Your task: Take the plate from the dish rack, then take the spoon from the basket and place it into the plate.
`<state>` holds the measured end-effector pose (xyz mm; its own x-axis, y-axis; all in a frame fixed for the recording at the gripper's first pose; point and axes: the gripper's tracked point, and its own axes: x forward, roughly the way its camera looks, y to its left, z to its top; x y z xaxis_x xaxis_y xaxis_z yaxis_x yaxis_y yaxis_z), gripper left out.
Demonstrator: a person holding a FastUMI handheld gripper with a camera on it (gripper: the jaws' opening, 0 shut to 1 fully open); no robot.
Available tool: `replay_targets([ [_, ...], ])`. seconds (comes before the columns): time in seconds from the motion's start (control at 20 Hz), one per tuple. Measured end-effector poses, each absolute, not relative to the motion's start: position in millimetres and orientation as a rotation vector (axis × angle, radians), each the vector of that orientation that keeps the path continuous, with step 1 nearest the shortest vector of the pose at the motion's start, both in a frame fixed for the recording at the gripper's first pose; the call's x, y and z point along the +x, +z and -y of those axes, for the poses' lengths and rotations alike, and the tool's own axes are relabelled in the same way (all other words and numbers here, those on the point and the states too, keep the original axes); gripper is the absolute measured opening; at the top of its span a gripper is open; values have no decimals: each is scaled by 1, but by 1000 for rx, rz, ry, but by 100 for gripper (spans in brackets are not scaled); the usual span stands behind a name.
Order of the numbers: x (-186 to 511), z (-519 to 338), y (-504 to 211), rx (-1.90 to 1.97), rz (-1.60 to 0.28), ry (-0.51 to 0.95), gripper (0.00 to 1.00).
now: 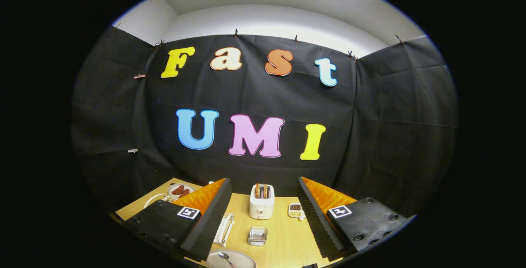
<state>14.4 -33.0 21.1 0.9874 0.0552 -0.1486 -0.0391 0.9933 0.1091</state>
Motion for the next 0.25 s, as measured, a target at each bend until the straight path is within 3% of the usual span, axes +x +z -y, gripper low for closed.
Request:
replay_targets([
  [0.25, 14, 34, 14, 98, -164, 38, 97],
])
